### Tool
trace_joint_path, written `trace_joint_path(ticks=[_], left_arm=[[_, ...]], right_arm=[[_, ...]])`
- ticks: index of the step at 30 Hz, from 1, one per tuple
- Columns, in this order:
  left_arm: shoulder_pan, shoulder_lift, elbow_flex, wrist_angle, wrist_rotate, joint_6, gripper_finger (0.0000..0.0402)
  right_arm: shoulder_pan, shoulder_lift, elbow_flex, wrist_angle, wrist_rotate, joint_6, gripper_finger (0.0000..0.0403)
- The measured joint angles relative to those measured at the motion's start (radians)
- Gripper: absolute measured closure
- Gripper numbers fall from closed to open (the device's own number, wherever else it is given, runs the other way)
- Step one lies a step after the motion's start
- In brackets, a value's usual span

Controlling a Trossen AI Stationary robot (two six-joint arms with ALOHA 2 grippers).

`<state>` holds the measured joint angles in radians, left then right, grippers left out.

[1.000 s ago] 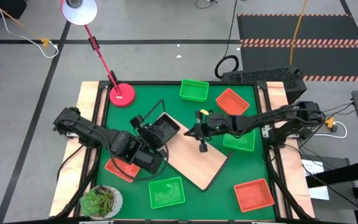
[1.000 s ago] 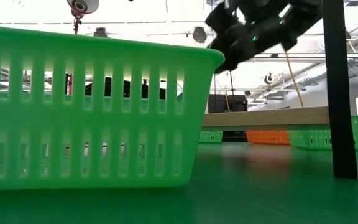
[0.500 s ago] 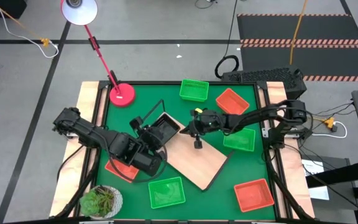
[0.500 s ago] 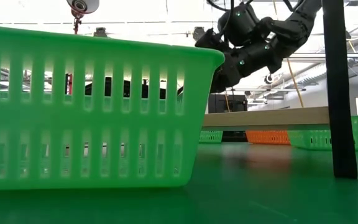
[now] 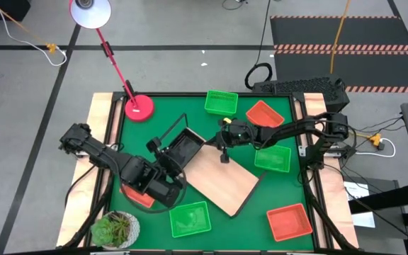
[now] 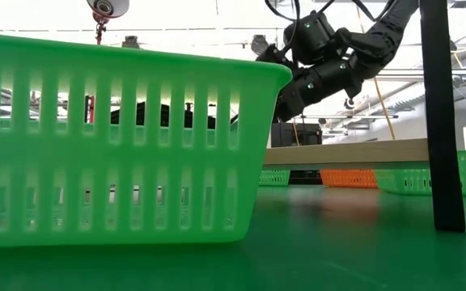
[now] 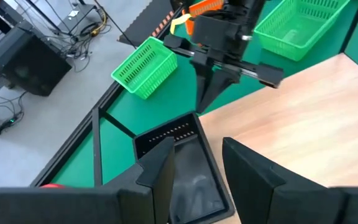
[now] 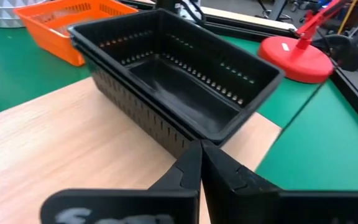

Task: Stack baskets on shelf by color
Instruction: Adjust the stacked black bins on the shelf, then put the top green bin on the shelf

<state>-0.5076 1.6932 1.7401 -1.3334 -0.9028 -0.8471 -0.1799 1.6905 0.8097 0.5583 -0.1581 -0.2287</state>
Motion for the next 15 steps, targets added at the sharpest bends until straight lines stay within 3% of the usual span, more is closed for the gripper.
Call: trace_joint_path(ticks=[9, 15], left_arm=[[-0.030, 0.000, 0.000, -0.001, -0.007, -0.009, 0.0263], [-0.028, 0.001, -0.055, -0.006, -0.024, 0.012, 0.0263]], right_arm=[[-0.037, -0.093, 0.000, -0.148, 0.011, -0.017, 0.0403], [-0.066, -0.215, 0.000, -0.320, 0.227, -0.017, 0.0401]])
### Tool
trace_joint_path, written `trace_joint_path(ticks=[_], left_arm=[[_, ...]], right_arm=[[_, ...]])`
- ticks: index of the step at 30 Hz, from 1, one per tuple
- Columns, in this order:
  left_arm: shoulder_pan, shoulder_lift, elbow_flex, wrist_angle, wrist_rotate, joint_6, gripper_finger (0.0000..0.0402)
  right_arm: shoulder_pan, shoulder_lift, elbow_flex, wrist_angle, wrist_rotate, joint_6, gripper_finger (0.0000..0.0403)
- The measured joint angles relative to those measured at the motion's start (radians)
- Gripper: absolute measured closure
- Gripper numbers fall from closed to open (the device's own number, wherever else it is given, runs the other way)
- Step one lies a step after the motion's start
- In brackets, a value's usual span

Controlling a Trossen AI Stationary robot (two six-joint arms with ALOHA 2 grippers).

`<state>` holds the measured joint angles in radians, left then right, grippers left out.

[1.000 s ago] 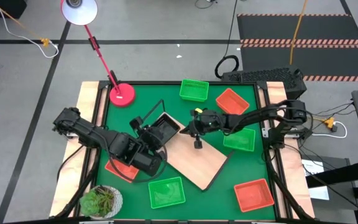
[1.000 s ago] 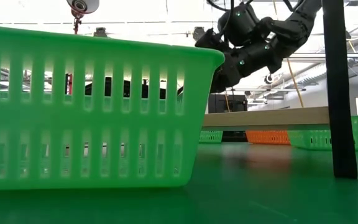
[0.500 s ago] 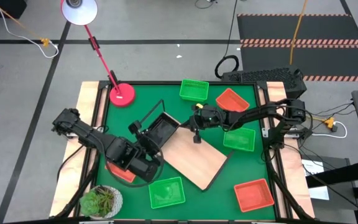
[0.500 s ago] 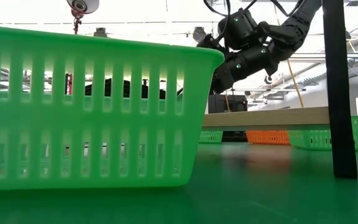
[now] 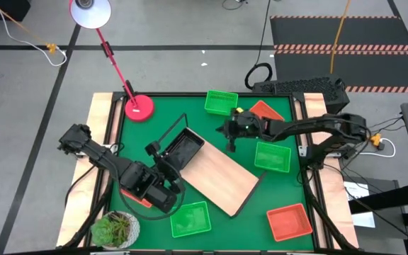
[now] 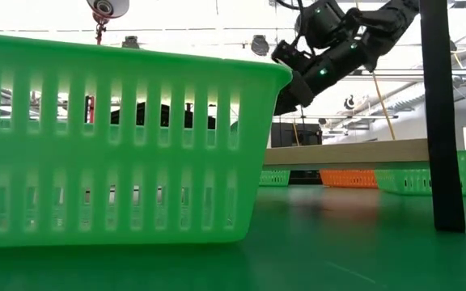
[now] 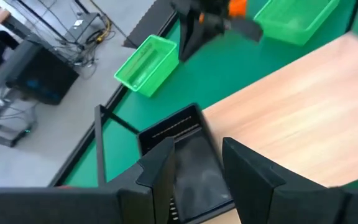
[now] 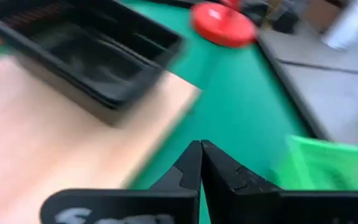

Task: Stack baskets on shelf by color
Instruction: Put the top green bin on the shelf

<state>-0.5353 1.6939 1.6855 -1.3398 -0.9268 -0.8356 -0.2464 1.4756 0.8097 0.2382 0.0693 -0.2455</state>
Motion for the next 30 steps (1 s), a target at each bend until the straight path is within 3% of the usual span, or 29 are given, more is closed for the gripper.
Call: trace_joint_path(ticks=[2, 7, 14, 25, 30], left_arm=[[0.006, 0.000, -0.013, -0.007, 0.001, 0.004, 0.0263], [0.032, 0.000, -0.022, 0.014, 0.008, 0.038, 0.0263], [0.071, 0.000, -0.022, 0.014, 0.008, 0.086, 0.0263], [0.153, 0.000, -0.022, 0.014, 0.009, 0.138, 0.0263], [0.178, 0.000, -0.022, 0.029, 0.009, 0.178, 0.0263]], right_arm=[[-0.024, -0.033, 0.000, -0.077, 0.057, 0.002, 0.0396], [-0.142, -0.073, 0.001, -0.195, 0.057, -0.002, 0.0388], [-0.306, -0.009, 0.002, -0.145, -0.065, -0.094, 0.0379], [-0.341, 0.114, 0.077, -0.173, -0.093, -0.141, 0.0266], [-0.342, 0.168, 0.078, -0.158, -0.064, -0.142, 0.0235]])
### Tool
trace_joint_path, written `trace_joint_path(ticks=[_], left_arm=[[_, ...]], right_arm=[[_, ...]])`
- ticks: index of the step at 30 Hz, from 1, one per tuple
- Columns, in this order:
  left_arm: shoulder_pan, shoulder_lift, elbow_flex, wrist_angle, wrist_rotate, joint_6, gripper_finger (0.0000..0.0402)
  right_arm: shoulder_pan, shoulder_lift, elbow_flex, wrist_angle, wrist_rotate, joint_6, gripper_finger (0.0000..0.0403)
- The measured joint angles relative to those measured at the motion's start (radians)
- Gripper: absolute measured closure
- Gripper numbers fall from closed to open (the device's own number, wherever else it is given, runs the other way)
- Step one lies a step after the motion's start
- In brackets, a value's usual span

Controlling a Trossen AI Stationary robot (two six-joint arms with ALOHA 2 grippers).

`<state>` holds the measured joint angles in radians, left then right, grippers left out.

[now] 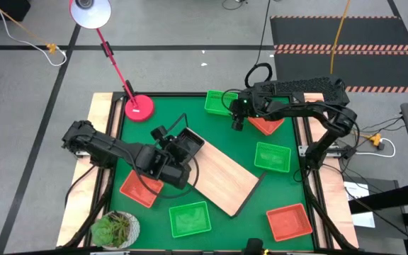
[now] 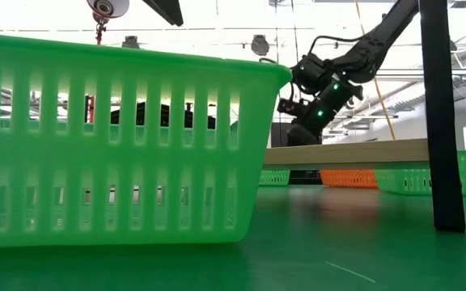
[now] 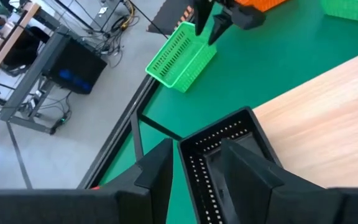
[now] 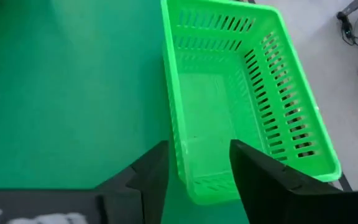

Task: Stack baskets on shelf by color
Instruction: Put the top green bin on the shelf

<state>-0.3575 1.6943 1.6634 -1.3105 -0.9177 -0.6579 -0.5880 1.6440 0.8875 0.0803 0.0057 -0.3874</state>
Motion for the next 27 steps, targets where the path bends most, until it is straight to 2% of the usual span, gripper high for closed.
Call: trace_joint_path(ticks=[4, 7, 16, 20, 27], left_arm=[[0.010, 0.000, 0.000, 0.038, 0.001, 0.055, 0.0263], [0.011, 0.000, 0.000, 0.061, 0.001, 0.092, 0.0263], [0.011, 0.000, 0.000, 0.095, 0.011, 0.129, 0.0263], [0.008, 0.000, 0.000, 0.095, 0.025, 0.122, 0.0263], [-0.010, 0.000, 0.000, 0.096, 0.027, 0.106, 0.0263]], right_arm=[[0.001, 0.046, 0.000, 0.024, 0.061, 0.004, 0.0237], [0.000, 0.061, 0.000, 0.029, 0.072, 0.007, 0.0258], [0.010, 0.063, 0.000, 0.020, 0.072, 0.001, 0.0393], [0.029, 0.016, 0.000, -0.023, 0.076, -0.015, 0.0384], [0.095, -0.208, 0.000, -0.184, 0.074, -0.070, 0.0397]])
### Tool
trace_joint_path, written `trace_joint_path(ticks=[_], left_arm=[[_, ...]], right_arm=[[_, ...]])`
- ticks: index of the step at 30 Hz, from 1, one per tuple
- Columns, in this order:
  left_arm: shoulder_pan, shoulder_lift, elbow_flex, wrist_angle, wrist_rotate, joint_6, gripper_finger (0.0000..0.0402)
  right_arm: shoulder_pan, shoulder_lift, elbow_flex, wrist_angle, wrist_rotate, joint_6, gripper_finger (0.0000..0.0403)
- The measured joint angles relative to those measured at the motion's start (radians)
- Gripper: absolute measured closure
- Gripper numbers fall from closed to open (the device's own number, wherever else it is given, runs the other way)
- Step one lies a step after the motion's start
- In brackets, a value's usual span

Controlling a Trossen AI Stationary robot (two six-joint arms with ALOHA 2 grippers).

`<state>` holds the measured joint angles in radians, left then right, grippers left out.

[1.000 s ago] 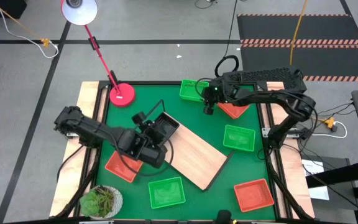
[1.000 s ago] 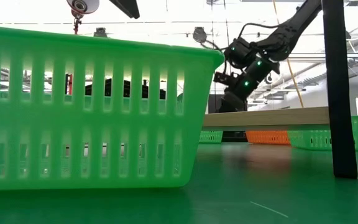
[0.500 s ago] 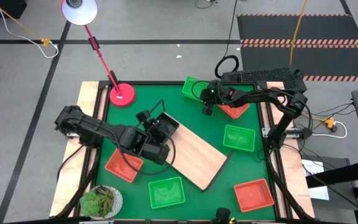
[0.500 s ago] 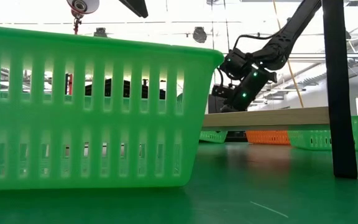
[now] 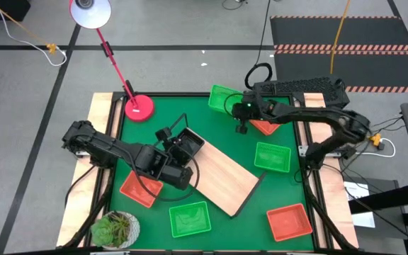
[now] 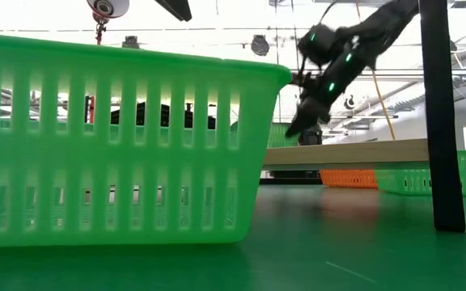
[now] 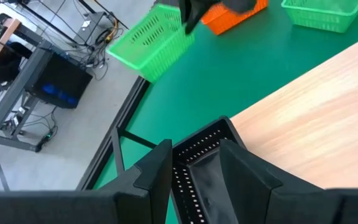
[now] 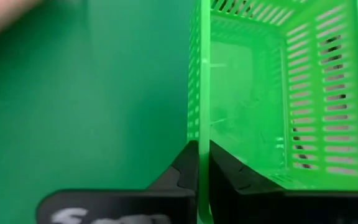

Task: Stack baskets on shelf by color
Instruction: Put the top green bin on the shelf

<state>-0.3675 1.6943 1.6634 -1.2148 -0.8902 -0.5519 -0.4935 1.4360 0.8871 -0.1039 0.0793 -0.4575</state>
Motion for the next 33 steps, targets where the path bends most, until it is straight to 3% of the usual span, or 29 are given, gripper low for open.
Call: trace_joint_path(ticks=[8, 16, 23, 33], left_arm=[[-0.016, 0.000, 0.000, 0.000, 0.001, -0.021, 0.0263], [-0.036, 0.000, 0.000, 0.000, 0.004, -0.103, 0.0263], [-0.092, 0.000, 0.000, -0.001, 0.004, -0.148, 0.0263], [-0.138, 0.000, 0.000, -0.005, 0.004, -0.169, 0.0263]], right_arm=[[0.163, -0.272, 0.000, -0.208, -0.001, -0.089, 0.0396], [0.432, -0.444, 0.000, -0.243, 0.004, -0.097, 0.0397], [0.607, -0.453, -0.001, -0.227, 0.078, -0.137, 0.0397], [0.642, -0.327, -0.001, -0.131, 0.042, -0.335, 0.0397]])
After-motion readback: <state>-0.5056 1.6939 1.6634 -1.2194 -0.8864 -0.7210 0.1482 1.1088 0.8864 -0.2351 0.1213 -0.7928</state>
